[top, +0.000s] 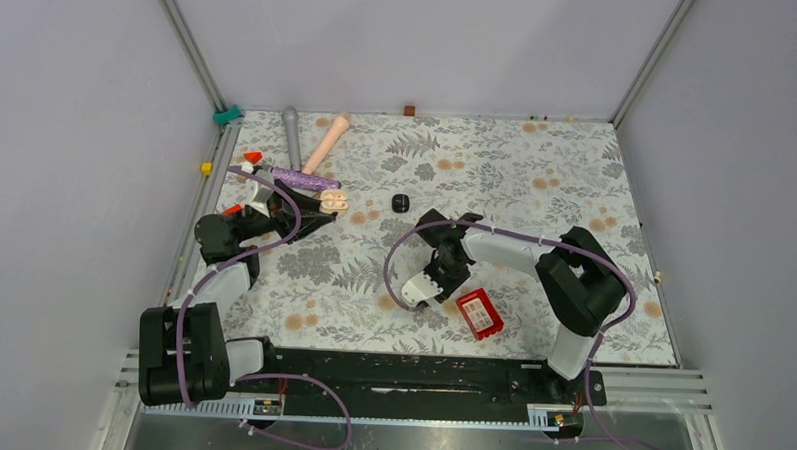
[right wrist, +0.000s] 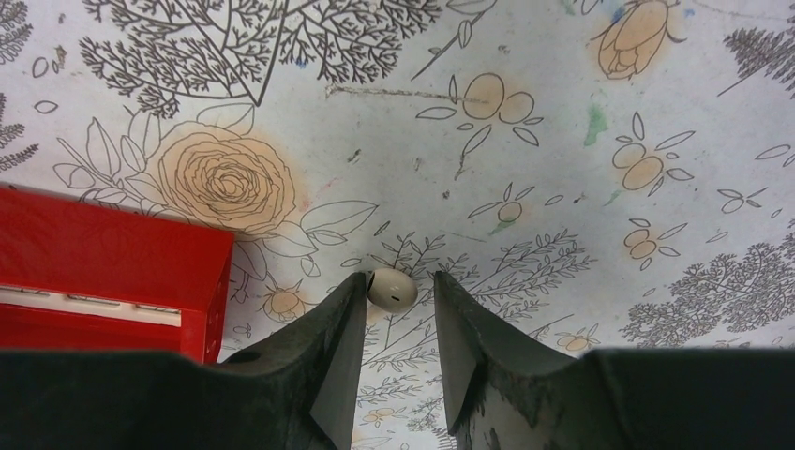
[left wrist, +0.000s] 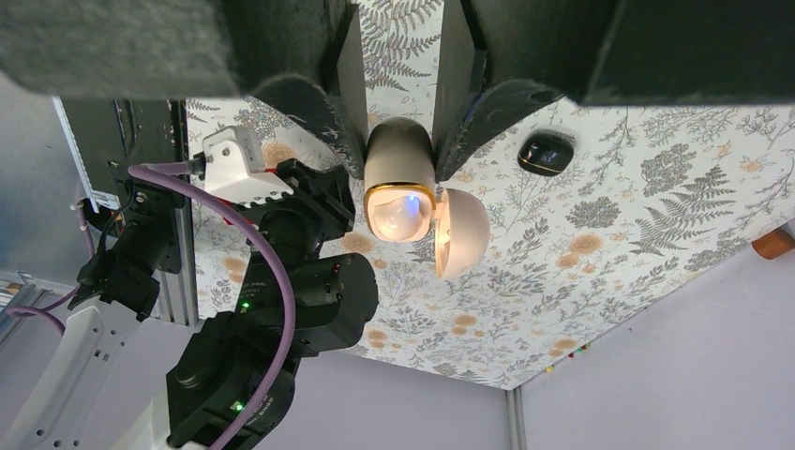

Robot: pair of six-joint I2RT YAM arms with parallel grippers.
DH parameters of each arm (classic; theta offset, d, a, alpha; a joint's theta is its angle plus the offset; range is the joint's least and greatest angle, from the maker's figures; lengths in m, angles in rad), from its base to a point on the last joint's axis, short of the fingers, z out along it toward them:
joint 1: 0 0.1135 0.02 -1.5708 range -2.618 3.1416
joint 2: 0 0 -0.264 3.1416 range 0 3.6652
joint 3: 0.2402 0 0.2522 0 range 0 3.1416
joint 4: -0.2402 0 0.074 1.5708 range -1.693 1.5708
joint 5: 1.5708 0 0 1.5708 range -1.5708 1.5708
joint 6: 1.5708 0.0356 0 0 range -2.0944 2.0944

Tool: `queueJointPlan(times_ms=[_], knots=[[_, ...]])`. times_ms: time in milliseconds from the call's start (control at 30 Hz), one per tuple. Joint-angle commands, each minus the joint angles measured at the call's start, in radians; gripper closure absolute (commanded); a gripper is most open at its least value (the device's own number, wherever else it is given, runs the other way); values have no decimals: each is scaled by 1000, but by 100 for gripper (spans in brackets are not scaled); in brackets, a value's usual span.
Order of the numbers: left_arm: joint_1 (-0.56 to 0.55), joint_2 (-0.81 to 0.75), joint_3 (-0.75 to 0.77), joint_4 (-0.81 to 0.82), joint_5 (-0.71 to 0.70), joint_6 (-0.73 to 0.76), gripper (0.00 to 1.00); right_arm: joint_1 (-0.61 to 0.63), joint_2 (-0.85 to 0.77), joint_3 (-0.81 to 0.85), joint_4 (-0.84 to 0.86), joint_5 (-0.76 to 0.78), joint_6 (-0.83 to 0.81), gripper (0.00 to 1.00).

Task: Insert the wireless bluetooth earbuds into the charging case
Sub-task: Pick up the earbud from the center of the board.

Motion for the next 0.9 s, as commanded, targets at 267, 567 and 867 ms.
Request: queueJointPlan(times_ms=[267, 567, 867], knots=[[3, 0, -3, 62, -11, 9, 100, 51, 30, 23, -25, 87, 18, 66], [3, 3, -1, 62, -13, 10, 100, 61, 6, 71, -36, 57, 100, 73], [-39, 12, 15, 58, -40, 25, 100, 20, -167, 154, 46, -70, 388, 76]])
